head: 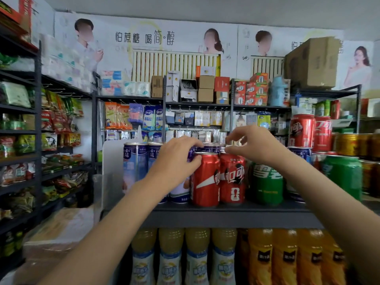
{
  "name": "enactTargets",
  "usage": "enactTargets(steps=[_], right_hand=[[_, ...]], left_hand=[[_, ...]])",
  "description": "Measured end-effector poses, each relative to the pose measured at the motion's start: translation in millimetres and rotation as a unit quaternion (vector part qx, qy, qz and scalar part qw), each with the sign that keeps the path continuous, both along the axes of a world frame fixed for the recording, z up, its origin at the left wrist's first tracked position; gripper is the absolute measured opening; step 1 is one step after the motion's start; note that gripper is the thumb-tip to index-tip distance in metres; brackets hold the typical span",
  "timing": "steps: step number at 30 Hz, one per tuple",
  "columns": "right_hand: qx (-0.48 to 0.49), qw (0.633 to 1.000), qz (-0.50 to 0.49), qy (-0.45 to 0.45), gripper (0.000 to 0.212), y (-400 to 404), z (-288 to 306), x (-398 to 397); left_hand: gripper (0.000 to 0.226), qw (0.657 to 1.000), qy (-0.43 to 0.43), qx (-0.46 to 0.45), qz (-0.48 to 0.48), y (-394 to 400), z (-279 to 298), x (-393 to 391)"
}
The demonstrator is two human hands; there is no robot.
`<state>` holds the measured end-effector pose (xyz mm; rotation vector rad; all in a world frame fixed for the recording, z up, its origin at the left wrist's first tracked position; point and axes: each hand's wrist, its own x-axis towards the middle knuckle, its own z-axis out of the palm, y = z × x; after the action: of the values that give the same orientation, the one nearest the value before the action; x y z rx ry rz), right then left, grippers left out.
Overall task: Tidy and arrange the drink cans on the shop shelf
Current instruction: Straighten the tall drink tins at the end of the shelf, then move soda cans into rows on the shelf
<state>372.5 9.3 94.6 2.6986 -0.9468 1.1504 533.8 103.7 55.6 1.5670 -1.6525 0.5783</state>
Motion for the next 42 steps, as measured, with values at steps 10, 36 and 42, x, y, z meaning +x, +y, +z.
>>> enactTargets(steps=[10, 36, 42], right_hand=[[0.048, 0.997, 0.034, -0.054, 0.061, -18, -66, -4], [0.137, 0.879, 0.188, -0.417, 0.070, -69, 26, -189], [0.139, 0.903, 0.153, -0.377, 0.076, -144, 35, -254]], left_hand=[[0.035, 0.999, -0.041, 0.006, 0.033, -34, -19, -24], [0.022, 0.960, 0.171, -0.062, -0.211, -119, 28, -178], [0.010, 0.977, 0.154, -0.041, -0.143, -178, 33, -219]])
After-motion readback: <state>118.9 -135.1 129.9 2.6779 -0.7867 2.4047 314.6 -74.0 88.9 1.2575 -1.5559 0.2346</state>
